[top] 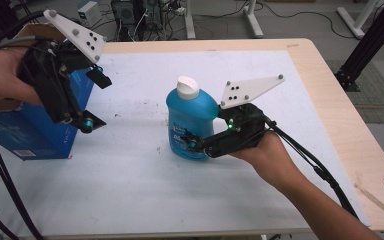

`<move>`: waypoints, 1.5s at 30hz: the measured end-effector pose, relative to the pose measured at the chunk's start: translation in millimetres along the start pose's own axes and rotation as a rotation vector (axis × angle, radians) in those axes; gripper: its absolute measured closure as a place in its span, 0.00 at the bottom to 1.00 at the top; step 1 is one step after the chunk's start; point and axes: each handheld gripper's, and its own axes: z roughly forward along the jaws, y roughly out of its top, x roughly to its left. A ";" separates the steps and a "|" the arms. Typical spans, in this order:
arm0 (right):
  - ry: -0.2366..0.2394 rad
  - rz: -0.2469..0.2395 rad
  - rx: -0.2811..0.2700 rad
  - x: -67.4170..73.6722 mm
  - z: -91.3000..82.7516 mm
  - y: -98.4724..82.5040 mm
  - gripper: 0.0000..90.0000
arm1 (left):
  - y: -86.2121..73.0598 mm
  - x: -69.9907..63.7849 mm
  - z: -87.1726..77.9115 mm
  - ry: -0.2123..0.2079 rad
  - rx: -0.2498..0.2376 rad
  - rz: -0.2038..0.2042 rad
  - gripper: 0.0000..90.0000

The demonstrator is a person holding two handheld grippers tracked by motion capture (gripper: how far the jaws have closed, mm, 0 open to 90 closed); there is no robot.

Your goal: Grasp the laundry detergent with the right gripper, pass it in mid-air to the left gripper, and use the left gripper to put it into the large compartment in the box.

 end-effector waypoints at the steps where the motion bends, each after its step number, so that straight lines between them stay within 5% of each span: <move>1: 0.001 -0.004 -0.002 0.1 0.1 -0.1 0.42 | 0.1 0.1 0.1 -0.001 0.002 0.000 0.02; 18: -0.024 -0.016 -0.029 1.3 -1.1 -3.3 0.51 | -1.8 -0.2 -0.1 0.001 -0.011 -0.016 0.02; 33: 0.034 -0.047 0.004 1.3 -9.4 6.3 0.51 | 8.3 -6.2 -4.8 -0.001 -0.024 0.002 0.02; 45: 0.102 -0.078 0.018 -4.5 -9.4 33.5 0.51 | 40.6 -21.3 -15.0 -0.016 -0.005 0.046 0.02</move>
